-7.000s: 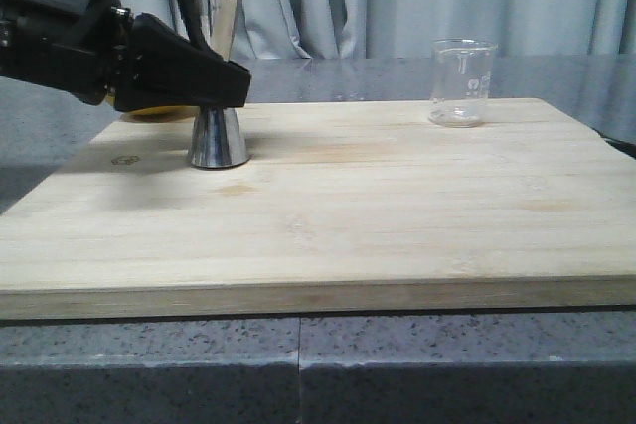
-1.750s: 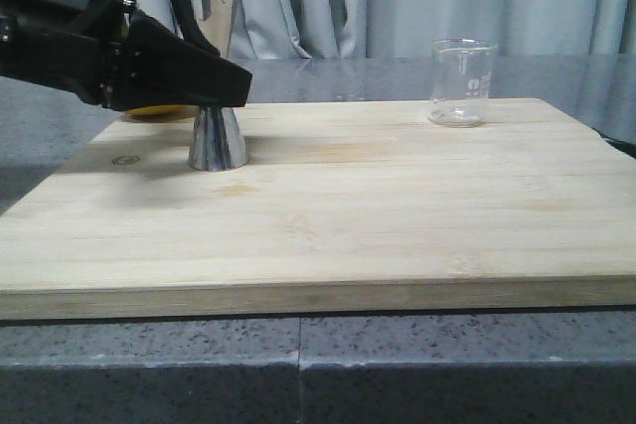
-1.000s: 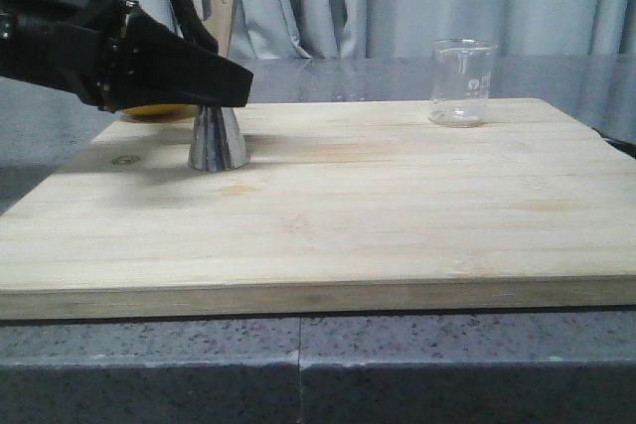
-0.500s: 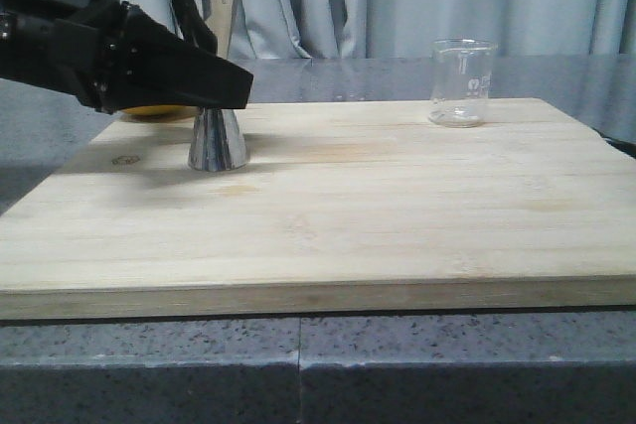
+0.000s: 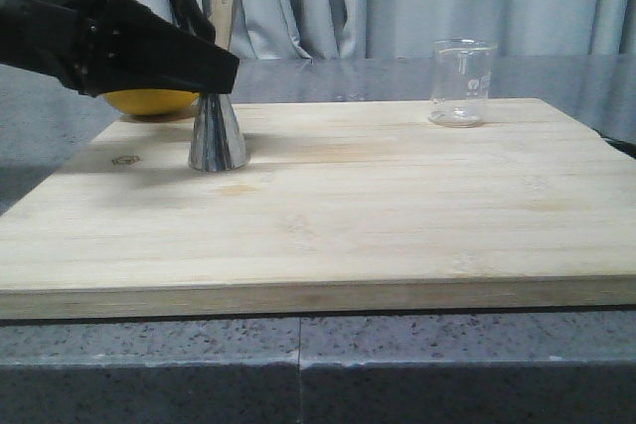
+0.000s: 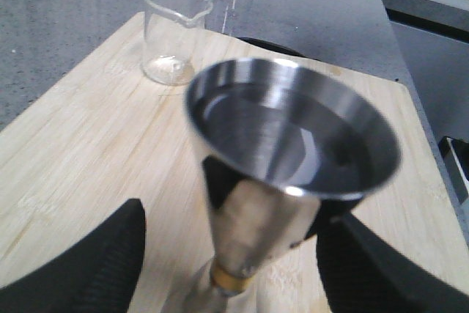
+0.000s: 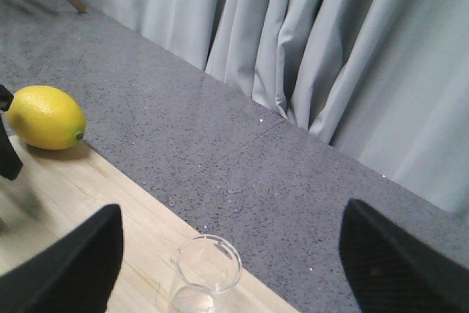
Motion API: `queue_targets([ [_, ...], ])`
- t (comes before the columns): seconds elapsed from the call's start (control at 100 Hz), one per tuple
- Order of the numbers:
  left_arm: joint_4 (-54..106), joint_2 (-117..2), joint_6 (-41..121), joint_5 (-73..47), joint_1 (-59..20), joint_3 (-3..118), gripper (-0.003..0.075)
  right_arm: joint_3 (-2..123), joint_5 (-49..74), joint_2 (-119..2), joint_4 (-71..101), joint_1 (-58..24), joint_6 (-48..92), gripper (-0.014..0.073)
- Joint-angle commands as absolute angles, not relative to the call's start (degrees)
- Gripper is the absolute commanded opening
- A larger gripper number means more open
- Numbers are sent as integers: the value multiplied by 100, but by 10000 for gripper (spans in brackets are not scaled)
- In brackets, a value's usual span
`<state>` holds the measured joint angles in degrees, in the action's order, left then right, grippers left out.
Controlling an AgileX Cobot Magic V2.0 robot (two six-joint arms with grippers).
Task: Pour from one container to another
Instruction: 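Open the left gripper and pull it back from the jigger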
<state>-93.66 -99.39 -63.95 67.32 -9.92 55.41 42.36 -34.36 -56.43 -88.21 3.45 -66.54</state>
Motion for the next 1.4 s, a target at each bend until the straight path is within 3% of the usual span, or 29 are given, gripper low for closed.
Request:
queue_targets([
  [0.0, -9176, -9675, -6447, 7805, -895, 5654, 465, 4344, -3405, -5541, -8608, 369, -6650, 521],
  [0.85, -9486, -9675, -6798, 7805, -818, 5654, 465, 4344, -3290, -5541, -8616, 369, -6650, 521],
  [1.39, -9822, -9086, -7194, 7805, -195, 5654, 465, 4344, -3177, -5541, -8621, 369, -6650, 521],
])
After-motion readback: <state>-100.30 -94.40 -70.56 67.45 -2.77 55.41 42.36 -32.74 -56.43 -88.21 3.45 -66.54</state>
